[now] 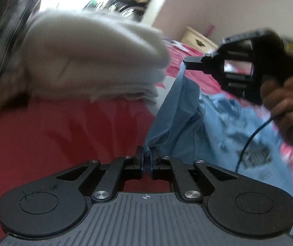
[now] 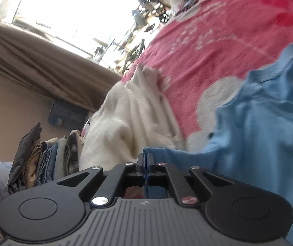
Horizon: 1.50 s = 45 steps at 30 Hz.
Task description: Fold clothes
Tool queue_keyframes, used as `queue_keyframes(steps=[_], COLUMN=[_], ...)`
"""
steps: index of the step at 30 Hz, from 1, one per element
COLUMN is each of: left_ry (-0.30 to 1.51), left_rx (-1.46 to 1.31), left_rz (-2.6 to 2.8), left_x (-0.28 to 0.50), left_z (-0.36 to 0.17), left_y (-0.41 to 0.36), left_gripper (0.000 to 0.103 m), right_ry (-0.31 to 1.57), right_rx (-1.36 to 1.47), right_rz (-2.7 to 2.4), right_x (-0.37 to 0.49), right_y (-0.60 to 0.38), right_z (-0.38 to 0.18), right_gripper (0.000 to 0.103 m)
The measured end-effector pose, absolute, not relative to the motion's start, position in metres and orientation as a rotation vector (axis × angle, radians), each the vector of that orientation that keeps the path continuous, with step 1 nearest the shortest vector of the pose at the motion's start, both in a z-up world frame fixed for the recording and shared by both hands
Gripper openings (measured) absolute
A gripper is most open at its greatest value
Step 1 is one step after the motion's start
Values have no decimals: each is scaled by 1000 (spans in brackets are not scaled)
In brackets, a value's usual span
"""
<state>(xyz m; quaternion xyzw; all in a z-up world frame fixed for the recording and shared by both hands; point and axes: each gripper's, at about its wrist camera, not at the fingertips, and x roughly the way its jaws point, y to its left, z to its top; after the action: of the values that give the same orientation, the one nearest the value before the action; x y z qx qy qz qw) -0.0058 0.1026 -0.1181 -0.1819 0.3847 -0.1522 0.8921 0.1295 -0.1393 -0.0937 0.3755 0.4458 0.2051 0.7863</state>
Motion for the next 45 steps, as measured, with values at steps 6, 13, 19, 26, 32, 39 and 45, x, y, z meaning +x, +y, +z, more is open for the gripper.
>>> queue_keyframes(steps=[6,13,19,26,32,39,45], left_ry=[847,834,847,882,887,880,838], left_rx=[-611,-675,-751,-778,-736,-577,-480], left_rz=[-294,-356,-416,-321,-268,-254,-192], left_x=[-7,-21,-38,-49,-50,-56,-57], left_z=[-135,-130,-128,-143,-144,-134,-118], left_y=[125,128,121,123,130,124,134], left_gripper=[3,3,3,3,3,11,26], right_ry=[982,945,997,1120,1123,1052,879], right_rx=[764,646,497,338,235,317,354], right_rz=[461,528,616,672,689,733,767], right_x=[127,104,105,123,129,122,88], right_y=[-132,-129,-102,-48,-13,-35,-93], right_z=[-98,-77,-67,-104,-135,-120,-53], right_gripper=[2,2,2,2,6,41,43])
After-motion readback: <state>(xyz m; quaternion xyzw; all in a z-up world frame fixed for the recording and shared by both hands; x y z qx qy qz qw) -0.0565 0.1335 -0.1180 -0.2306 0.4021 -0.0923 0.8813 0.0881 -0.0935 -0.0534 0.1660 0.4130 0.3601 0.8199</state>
